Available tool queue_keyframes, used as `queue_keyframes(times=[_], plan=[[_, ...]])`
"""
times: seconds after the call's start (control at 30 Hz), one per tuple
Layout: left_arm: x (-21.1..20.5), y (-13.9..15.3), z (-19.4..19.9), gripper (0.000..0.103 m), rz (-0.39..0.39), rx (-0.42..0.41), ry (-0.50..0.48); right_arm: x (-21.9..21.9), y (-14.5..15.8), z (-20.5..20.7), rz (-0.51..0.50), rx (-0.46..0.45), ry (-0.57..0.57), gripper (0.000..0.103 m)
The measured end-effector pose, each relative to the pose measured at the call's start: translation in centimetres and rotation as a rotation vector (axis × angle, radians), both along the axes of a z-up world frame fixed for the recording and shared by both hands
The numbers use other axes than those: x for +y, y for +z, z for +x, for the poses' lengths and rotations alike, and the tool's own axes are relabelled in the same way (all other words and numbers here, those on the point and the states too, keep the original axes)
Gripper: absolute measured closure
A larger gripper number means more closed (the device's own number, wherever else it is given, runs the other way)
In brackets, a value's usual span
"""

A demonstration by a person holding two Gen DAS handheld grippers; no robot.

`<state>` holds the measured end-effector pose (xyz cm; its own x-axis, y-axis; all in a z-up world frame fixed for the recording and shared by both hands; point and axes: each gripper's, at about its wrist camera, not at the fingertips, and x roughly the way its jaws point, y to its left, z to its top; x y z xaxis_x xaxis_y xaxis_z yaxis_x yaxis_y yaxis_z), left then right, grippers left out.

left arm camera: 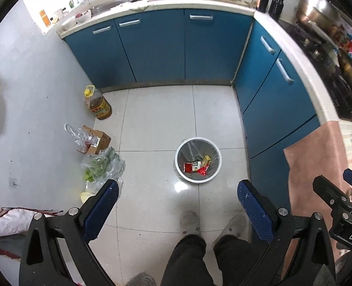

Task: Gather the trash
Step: 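Swing both tools back to the counter toward the green scraps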

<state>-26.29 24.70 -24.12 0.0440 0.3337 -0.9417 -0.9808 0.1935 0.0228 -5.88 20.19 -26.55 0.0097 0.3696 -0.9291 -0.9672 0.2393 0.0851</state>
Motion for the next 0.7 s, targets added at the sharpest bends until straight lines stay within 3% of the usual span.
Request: queue_keyframes(times=[0.1, 0.23, 0.43, 0.57, 0.7], plan=[[-1.1, 2.2, 0.7, 0.001, 0.028, -0.001, 0.019, -1.2, 2.4, 0.8, 0.053, 0.073, -0.012, 0.0], [-2.0, 5.2, 4.4, 0.001, 0.149, 0.094, 0.002, -3.5, 4.9, 4.0, 0.13, 0.207, -0.094, 0.0], [-3.0, 7.4, 13.6, 0.001, 0.272, 0.114, -0.101, -9.6, 7.0, 13.3, 0.189, 0.184, -0.333, 0.0], [-4.3, 6.1, 21.6, 0.001, 0.244, 0.085, -0.218, -16.0, 4.8, 22.5, 0.101, 0.126, -0.588, 0.0], [-7.4, 2.9, 30.4, 0.001, 0.11, 0.069, -0.392, -23.3, 1.1, 30.7, 0.01, 0.146, -0.826, 0.0]])
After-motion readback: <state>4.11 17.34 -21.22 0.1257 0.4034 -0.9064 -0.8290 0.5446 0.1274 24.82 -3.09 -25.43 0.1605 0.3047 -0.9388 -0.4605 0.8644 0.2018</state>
